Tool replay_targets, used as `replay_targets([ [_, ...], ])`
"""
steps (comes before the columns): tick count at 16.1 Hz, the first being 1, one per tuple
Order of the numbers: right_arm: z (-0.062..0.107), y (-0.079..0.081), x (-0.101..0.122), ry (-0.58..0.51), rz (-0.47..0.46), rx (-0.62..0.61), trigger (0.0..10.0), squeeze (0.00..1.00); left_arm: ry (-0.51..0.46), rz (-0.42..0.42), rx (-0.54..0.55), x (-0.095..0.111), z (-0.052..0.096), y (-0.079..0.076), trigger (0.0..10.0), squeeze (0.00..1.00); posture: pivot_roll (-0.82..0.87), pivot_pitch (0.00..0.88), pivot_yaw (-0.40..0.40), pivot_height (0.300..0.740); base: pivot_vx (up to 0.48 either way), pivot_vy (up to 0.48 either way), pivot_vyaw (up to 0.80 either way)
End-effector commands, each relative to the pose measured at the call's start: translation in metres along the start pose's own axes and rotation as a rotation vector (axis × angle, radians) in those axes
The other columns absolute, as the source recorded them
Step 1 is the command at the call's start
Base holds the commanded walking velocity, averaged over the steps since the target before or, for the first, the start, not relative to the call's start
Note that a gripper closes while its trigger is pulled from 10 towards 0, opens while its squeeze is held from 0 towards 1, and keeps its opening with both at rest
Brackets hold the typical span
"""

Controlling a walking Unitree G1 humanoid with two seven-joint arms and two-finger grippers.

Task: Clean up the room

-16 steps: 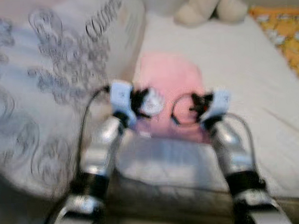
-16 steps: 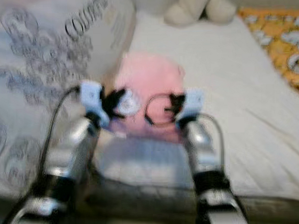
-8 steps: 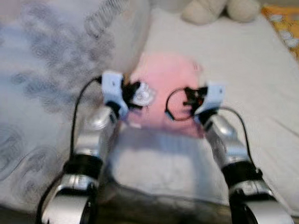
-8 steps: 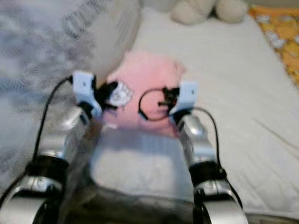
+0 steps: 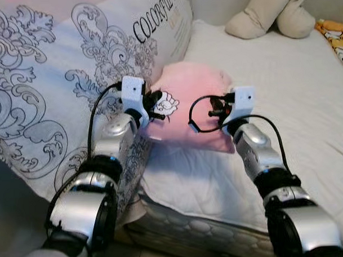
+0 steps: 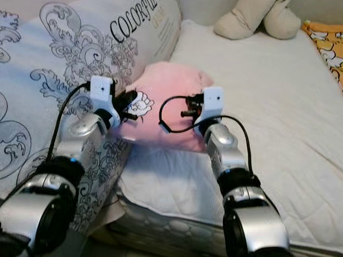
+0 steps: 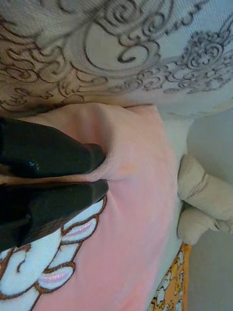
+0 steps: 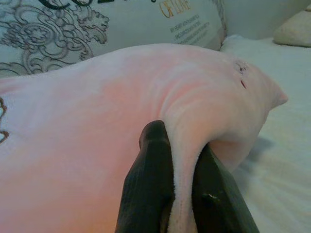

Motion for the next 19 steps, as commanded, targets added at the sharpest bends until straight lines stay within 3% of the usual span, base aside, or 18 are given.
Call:
replay_targets([
  [1, 0.006, -0.036, 0.0, 0.007, 0.038, -0.121, 0.0, 0.0, -0.107, -0.015, 0.114, 0.031, 0.005, 0.027, 0.0, 0.0, -0.06, 0.0, 0.067, 0.74, 0.0, 0.0, 0.0],
  [5, 0.006, -0.037, -0.008, 0.039, 0.079, -0.113, 0.0, 0.0, -0.116, -0.054, 0.17, 0.033, 0.006, 0.033, 0.0, 0.0, -0.06, 0.003, 0.072, 0.74, 0.0, 0.0, 0.0],
  [8, 0.013, -0.03, -0.032, 0.123, 0.147, -0.046, 0.0, 0.0, -0.053, -0.061, 0.228, -0.002, 0.013, 0.038, 0.0, 0.0, -0.05, 0.055, 0.063, 0.74, 0.0, 0.0, 0.0],
  [9, 0.018, -0.028, -0.046, 0.18, 0.153, -0.028, 3.0, 0.0, -0.002, -0.06, 0.234, -0.022, 0.018, 0.039, 0.0, 0.0, -0.05, 0.073, 0.057, 0.74, 0.0, 0.0, 0.0],
  [10, 0.023, -0.025, -0.056, 0.222, 0.162, -0.012, 10.0, 0.0, 0.027, -0.057, 0.248, -0.033, 0.022, 0.041, 0.0, 0.0, -0.05, 0.076, 0.056, 0.74, 0.0, 0.0, 0.0],
  [11, 0.028, -0.021, -0.066, 0.253, 0.163, 0.01, 10.0, 0.0, 0.045, -0.035, 0.265, -0.043, 0.025, 0.043, 10.0, 0.0, -0.05, 0.091, 0.053, 0.74, 0.0, 0.0, 0.0],
  [15, 0.036, -0.017, -0.082, 0.295, 0.148, 0.019, 10.0, 0.0, 0.084, -0.028, 0.294, -0.061, 0.029, 0.041, 10.0, 0.0, -0.06, 0.103, 0.045, 0.74, 0.0, 0.0, 0.0],
  [16, 0.036, -0.018, -0.082, 0.294, 0.14, 0.002, 10.0, 0.49, 0.083, -0.04, 0.301, -0.06, 0.029, 0.042, 10.0, 0.87, -0.06, 0.103, 0.045, 0.74, 0.0, 0.0, 0.0],
  [17, 0.036, -0.02, -0.081, 0.292, 0.117, -0.025, 10.0, 1.0, 0.079, -0.04, 0.298, -0.057, 0.028, 0.042, 10.0, 1.0, -0.06, 0.1, 0.044, 0.74, 0.0, 0.0, 0.0],
  [19, 0.035, -0.023, -0.079, 0.289, 0.089, -0.068, 10.0, 1.0, 0.065, -0.059, 0.288, -0.05, 0.026, 0.042, 10.0, 1.0, -0.06, 0.095, 0.046, 0.74, 0.0, 0.0, 0.0],
])
Point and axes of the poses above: a point about 5 cm out from each wrist's last joint towards the gripper, its own z axis pointing back from the gripper into the wrist, its own x axis along the axis of the wrist's last joint, y = z × x, the point moved 3 cm from there along -z, pointing out of the wrist towards the gripper, and after that the axes turned 15 degrees about z, right-handed, at the moved point
